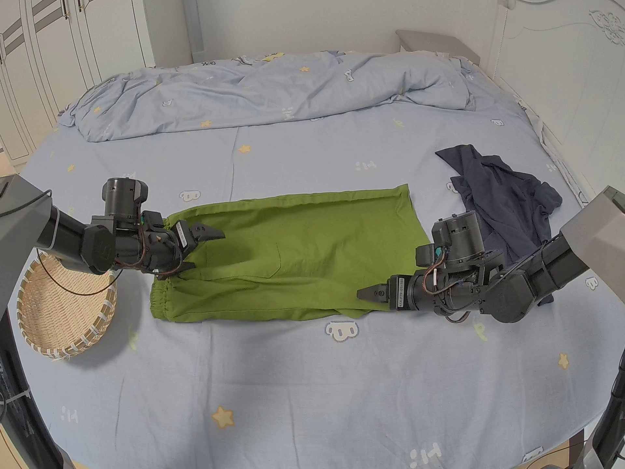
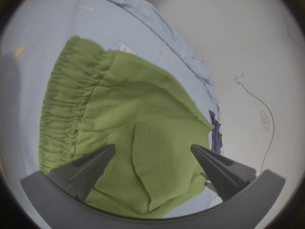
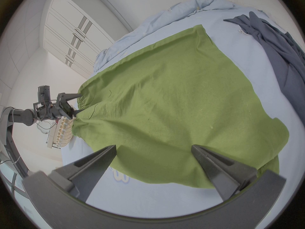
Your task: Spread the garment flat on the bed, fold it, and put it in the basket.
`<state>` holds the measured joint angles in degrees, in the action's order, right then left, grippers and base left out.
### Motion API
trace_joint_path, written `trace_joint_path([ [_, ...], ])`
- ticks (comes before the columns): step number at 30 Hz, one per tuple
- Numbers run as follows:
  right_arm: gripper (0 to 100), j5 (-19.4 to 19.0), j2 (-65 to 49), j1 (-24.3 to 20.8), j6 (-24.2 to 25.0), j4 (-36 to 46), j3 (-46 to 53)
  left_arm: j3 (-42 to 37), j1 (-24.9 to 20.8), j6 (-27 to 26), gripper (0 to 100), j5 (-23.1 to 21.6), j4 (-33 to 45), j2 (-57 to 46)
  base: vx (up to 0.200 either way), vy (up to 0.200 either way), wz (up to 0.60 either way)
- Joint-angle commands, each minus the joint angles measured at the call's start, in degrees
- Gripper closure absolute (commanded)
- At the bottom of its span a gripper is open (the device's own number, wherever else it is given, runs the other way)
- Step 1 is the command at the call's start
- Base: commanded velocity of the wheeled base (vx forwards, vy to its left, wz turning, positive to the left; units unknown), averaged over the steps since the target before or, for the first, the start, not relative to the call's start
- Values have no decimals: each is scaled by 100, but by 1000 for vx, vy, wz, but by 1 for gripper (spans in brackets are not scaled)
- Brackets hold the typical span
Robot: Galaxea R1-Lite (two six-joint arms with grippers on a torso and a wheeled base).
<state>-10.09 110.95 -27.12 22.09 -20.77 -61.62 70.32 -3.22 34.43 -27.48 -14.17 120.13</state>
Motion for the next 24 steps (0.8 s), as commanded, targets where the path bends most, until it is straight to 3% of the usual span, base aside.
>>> trace_joint_path([
  [1, 0, -1, -143, 155, 6, 29, 115, -774, -30, -147, 0, -3, 10, -376, 0, 0, 0],
  [7, 0, -1, -310, 172, -3, 47, 186, -1345, -74, -287, 0, 6, 2, -631, 0, 0, 0],
  [15, 0, -1, -539, 190, -20, 258, 203, -1389, 32, -287, 0, 23, -16, -894, 0, 0, 0],
  [24, 0, -10, -794, 436, -20, 443, 1, -1811, 375, -243, 0, -153, -7, -1650, 0, 0, 0],
])
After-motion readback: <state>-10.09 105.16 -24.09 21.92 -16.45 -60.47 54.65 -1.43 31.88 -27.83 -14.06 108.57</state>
